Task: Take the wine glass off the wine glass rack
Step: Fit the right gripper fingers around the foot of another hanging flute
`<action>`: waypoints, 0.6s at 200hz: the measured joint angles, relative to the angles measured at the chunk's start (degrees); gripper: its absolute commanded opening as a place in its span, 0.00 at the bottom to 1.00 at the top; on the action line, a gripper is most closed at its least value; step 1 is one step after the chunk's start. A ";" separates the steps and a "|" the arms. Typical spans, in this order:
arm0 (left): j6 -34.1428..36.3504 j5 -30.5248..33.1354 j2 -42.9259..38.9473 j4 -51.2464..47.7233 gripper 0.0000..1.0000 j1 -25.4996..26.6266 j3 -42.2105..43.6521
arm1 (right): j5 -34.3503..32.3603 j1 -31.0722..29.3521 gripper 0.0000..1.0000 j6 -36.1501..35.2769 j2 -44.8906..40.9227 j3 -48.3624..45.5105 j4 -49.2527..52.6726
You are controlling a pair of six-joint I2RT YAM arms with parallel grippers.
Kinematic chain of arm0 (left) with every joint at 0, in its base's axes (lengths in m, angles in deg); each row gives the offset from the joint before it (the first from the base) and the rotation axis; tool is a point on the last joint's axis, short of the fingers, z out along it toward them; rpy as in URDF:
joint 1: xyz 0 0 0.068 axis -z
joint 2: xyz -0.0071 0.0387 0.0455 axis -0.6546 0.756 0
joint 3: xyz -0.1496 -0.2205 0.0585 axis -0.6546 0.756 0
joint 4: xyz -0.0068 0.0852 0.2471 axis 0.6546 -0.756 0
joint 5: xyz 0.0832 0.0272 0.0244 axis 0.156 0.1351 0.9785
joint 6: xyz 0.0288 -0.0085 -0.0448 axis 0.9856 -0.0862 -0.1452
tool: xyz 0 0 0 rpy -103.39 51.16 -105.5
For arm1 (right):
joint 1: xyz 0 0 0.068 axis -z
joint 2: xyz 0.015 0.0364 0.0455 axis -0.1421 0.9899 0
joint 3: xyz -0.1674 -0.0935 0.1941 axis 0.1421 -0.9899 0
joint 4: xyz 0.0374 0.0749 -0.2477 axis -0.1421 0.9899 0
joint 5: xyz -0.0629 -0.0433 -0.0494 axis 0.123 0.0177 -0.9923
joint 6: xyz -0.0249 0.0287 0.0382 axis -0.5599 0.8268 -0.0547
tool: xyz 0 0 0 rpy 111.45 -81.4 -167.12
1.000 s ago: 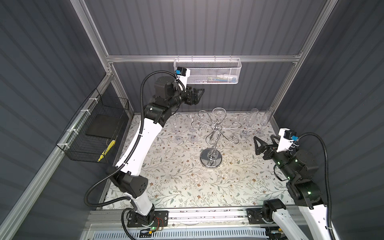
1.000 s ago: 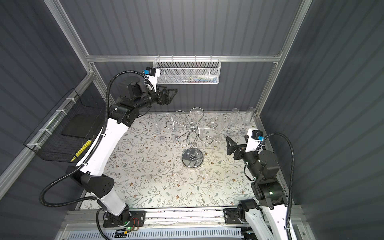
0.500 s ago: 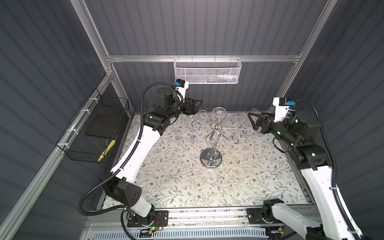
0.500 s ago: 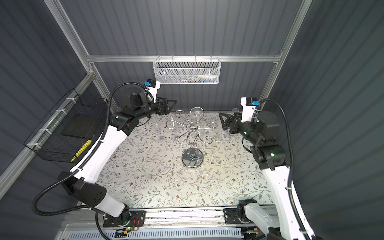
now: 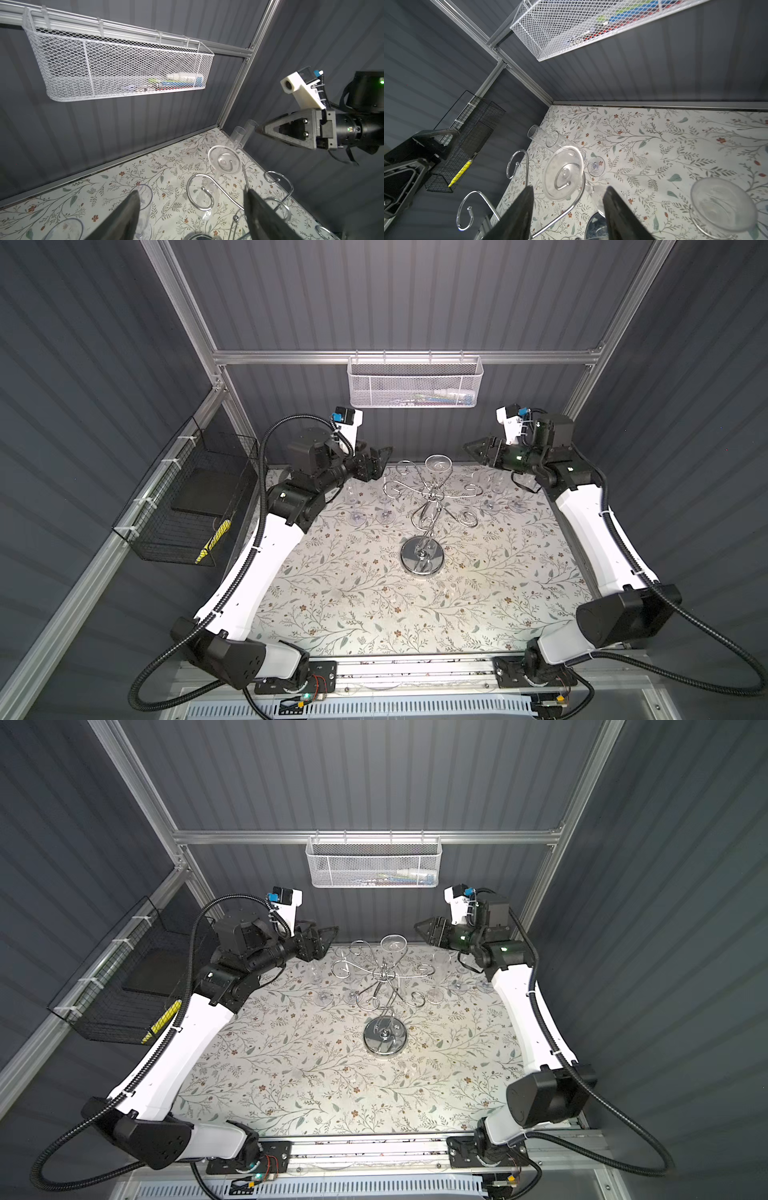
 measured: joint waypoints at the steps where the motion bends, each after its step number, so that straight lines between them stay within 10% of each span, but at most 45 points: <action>1: 0.00 0.04 -0.04 -0.04 0.80 0.00 0.04 | 0.17 0.02 0.51 0.13 0.17 0.09 0.02; 120: 0.70 1.36 -5.57 -1.25 0.80 0.00 4.68 | 13.35 0.02 0.37 6.27 12.39 6.08 0.33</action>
